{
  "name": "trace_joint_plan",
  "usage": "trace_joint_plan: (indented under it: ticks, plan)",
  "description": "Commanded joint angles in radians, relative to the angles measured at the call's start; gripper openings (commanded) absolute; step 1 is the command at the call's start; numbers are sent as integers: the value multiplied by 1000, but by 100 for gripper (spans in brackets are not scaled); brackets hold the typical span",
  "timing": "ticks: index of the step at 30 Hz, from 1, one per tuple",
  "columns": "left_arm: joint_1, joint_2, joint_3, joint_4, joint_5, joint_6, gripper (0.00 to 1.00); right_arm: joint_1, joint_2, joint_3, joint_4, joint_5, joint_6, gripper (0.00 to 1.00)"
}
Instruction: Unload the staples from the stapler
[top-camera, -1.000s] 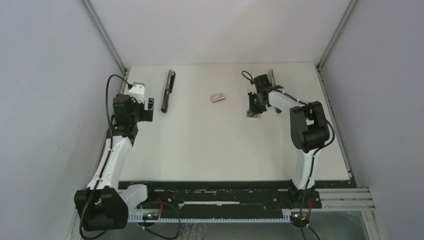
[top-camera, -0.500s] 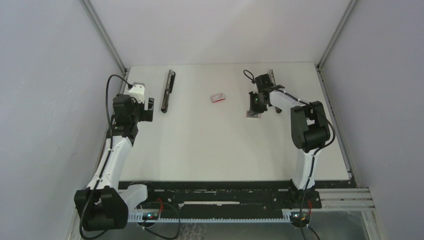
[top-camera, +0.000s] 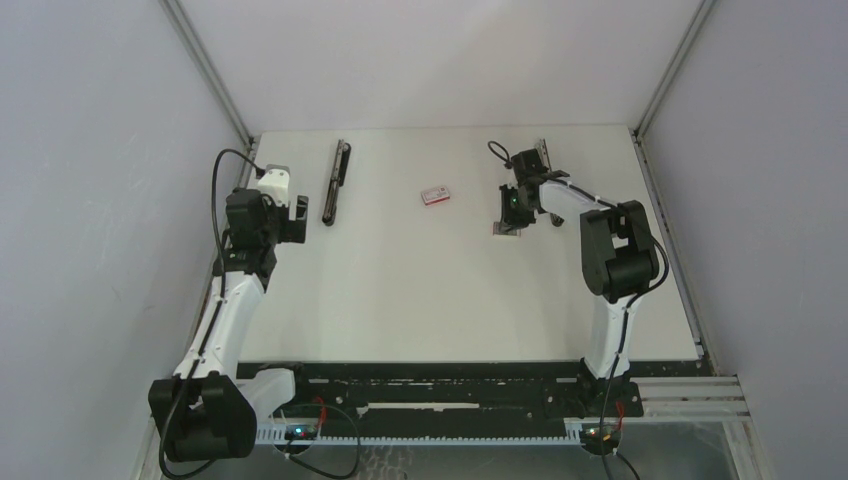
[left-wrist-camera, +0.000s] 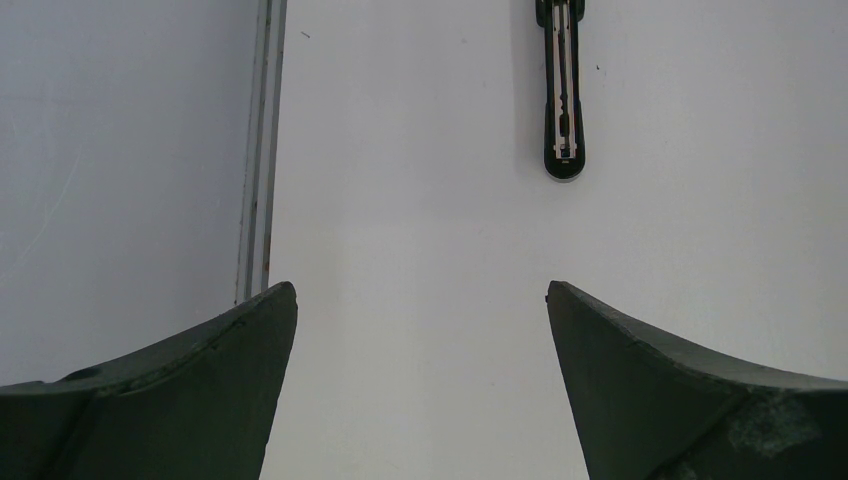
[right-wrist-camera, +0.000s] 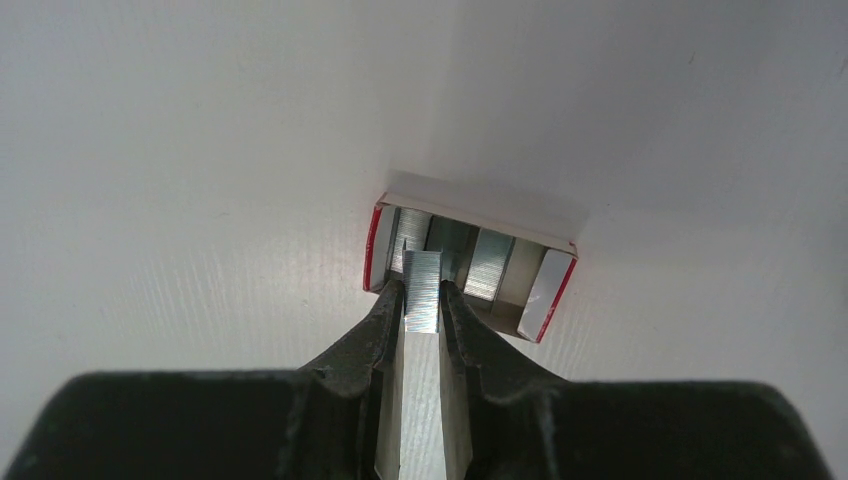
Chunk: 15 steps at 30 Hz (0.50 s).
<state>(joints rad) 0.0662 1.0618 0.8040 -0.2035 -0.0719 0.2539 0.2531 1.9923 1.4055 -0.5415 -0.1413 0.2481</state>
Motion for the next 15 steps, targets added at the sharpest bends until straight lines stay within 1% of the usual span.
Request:
trace_joint_plan:
  ticks: [1,15]
  plan:
    - [7,1,-17,36,12,-3,100,-9,4,9,35,-12,17,10]
    - [6,5,-18,36,13,-3,100,-17,16,32,29,-53,32,10]
